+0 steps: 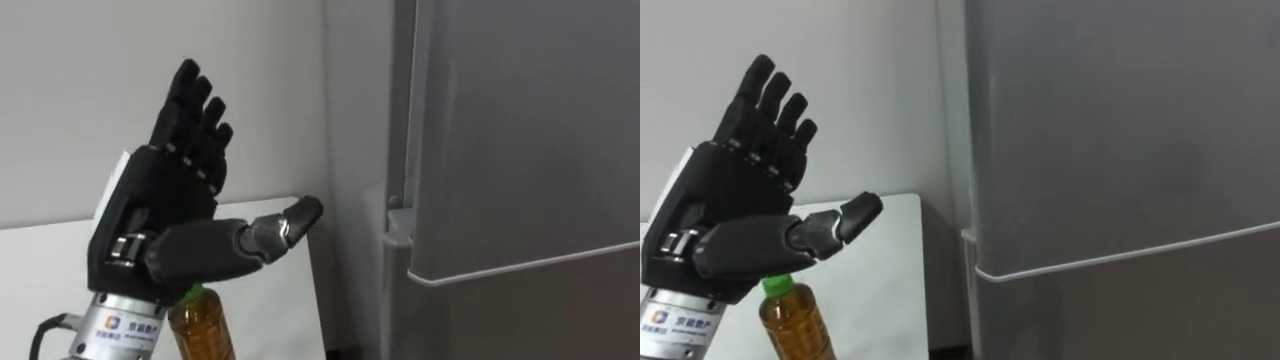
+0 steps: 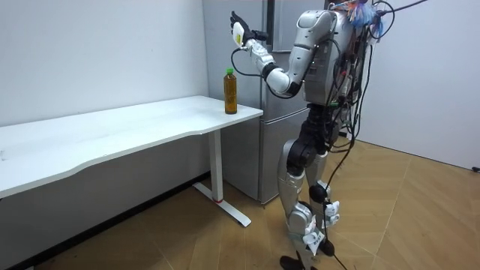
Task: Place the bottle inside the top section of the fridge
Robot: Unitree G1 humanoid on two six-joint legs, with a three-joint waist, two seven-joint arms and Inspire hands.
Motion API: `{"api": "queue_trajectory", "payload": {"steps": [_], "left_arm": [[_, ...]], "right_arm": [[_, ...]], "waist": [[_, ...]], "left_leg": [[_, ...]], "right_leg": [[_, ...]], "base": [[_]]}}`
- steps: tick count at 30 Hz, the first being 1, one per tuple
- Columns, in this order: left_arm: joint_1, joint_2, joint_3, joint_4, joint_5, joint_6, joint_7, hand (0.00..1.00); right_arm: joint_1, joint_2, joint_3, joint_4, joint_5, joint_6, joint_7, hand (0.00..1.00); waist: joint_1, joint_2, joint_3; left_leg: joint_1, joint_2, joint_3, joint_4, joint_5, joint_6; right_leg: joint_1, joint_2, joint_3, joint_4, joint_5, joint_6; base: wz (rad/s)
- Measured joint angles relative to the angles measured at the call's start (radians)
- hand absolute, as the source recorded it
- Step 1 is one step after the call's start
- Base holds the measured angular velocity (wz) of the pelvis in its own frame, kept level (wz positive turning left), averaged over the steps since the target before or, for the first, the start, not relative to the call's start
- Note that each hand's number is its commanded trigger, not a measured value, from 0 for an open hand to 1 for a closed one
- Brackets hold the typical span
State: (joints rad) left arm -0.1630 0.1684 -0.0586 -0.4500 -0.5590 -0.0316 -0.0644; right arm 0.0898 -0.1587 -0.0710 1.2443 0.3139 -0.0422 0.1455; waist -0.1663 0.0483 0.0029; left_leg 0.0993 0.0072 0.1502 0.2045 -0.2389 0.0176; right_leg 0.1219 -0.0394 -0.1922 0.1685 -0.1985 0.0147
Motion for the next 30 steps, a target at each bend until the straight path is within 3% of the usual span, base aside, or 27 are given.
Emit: {"api": "queue_trajectory", "payload": {"steps": [6, 15, 22, 30], "left_arm": [[-0.003, 0.000, -0.049, -0.002, -0.002, 0.017, -0.068, 0.00], [-0.005, -0.009, -0.066, -0.002, -0.002, 0.019, -0.150, 0.00], [-0.005, -0.008, -0.105, -0.003, 0.001, 0.028, -0.199, 0.00], [-0.007, 0.002, -0.155, -0.061, 0.002, 0.037, -0.253, 0.00]], "right_arm": [[-0.004, -0.003, 0.000, 0.000, 0.001, 0.000, 0.000, 0.00], [-0.028, -0.004, 0.010, 0.026, 0.001, 0.000, 0.005, 0.00], [-0.031, -0.002, 0.016, 0.032, 0.003, 0.000, 0.007, 0.00], [-0.031, -0.010, 0.051, 0.031, 0.034, -0.001, 0.004, 0.00]], "waist": [[-0.028, 0.011, -0.0036], [-0.043, 0.005, 0.0085], [-0.044, -0.004, 0.0049], [-0.047, 0.002, -0.0009]], "left_leg": [[0.002, 0.001, 0.001, 0.000, 0.000, 0.000], [0.015, 0.000, 0.003, -0.001, 0.000, 0.000], [0.008, -0.001, 0.002, -0.001, 0.000, 0.000], [0.002, 0.001, -0.002, -0.001, 0.000, 0.000]], "right_leg": [[0.002, 0.002, 0.005, 0.000, 0.000, -0.001], [0.005, 0.005, 0.024, -0.006, 0.000, -0.001], [0.005, 0.006, 0.024, -0.016, 0.000, -0.001], [0.008, 0.006, 0.022, -0.017, 0.000, -0.001]], "base": [[-0.01], [-0.02], [0.00], [0.00]]}}
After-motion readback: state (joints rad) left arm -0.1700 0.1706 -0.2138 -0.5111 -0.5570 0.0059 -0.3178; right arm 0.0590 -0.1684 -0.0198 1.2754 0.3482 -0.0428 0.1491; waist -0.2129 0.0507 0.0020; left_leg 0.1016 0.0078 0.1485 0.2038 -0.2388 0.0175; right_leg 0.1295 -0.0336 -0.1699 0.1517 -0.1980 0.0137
